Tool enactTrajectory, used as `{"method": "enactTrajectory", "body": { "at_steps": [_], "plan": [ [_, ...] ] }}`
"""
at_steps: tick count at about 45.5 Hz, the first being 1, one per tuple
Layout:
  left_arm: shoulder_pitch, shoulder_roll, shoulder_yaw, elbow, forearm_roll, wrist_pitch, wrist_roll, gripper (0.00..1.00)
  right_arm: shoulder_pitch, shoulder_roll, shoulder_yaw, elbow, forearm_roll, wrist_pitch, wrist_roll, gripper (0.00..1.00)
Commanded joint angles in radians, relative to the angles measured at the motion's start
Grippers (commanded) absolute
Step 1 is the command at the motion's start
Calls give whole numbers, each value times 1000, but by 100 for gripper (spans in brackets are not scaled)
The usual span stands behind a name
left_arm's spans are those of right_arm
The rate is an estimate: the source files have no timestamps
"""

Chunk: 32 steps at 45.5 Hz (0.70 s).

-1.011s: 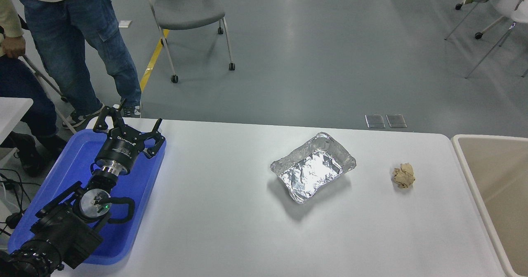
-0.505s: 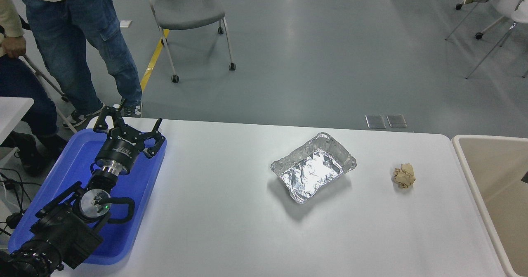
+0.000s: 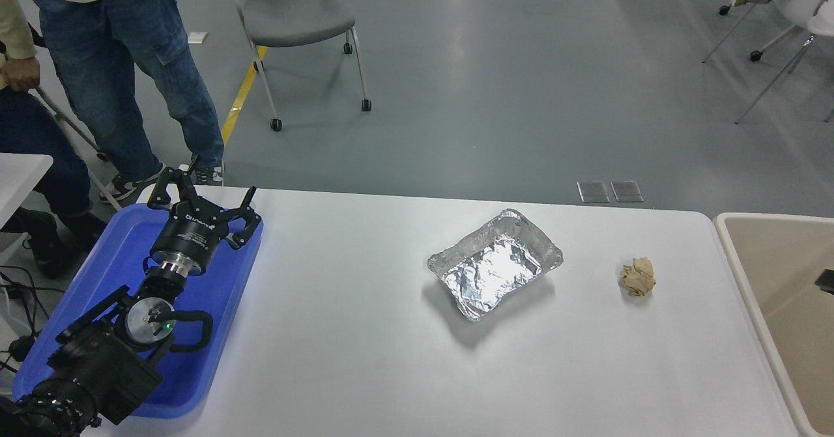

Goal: Pick up paper cup place in dustbin

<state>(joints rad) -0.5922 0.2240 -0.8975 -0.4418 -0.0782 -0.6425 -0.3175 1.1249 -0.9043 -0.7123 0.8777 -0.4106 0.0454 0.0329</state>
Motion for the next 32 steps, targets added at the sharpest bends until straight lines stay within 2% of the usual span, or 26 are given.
{"method": "enactTrajectory", "body": {
  "at_steps": [1, 9, 17, 32],
  "plan": [
    [0, 0, 0, 0, 0, 0, 0, 100, 266, -24, -211, 230, -2, 44, 1, 100],
    [0, 0, 0, 0, 0, 0, 0, 100, 571, -8, -403, 374, -2, 237, -1, 100],
    [0, 0, 0, 0, 0, 0, 0, 100, 748, 87, -512, 385, -1, 488, -1, 100],
    [0, 0, 0, 0, 0, 0, 0, 100, 1035, 246, -516, 549, 13, 723, -1, 100]
  ]
}}
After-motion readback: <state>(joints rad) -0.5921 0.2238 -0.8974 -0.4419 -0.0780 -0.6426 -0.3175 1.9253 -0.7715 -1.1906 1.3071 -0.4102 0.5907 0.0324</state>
